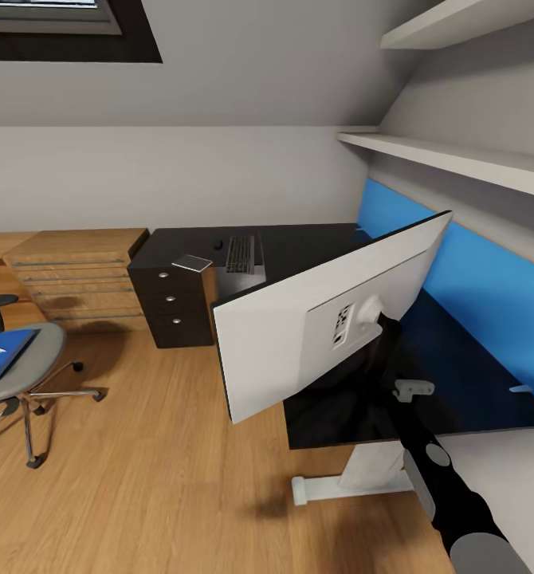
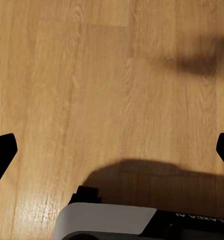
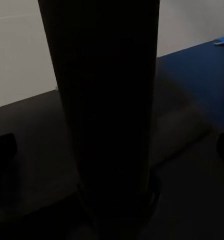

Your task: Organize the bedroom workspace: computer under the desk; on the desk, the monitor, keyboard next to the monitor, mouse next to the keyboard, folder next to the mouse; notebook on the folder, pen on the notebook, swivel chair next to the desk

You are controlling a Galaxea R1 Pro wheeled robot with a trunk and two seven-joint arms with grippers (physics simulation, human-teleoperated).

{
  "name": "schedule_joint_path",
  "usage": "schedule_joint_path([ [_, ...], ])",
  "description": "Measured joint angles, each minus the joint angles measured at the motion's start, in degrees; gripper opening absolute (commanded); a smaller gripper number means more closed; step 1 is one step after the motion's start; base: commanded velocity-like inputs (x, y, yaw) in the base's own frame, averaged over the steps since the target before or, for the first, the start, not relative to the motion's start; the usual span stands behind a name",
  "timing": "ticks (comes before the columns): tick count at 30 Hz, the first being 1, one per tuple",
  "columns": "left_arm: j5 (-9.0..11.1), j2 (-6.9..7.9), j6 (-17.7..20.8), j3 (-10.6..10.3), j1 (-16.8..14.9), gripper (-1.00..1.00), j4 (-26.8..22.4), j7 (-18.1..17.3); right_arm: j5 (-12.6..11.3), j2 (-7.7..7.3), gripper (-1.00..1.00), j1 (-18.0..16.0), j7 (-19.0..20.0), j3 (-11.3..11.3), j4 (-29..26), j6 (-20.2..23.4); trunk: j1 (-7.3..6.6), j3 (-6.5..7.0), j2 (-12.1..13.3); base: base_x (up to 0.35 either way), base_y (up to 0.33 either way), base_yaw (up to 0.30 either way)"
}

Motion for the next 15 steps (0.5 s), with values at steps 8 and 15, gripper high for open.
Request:
schedule_joint_path([
  [8,0.0,0.0,-0.01,0.0,0.0,1.0,0.04,0.0,0.0,-0.14,1.0,0.0,-0.07,-0.08,0.02,0.0,-0.01,0.0,0.0,0.135,0.0,0.0],
  [15,0.0,0.0,0.0,0.0,0.0,1.0,0.0,0.0,-0.01,-0.21,1.0,0.0,-0.07,-0.22,-0.02,0.0,0.0,0.0,0.0,0.034,0.0,0.0],
])
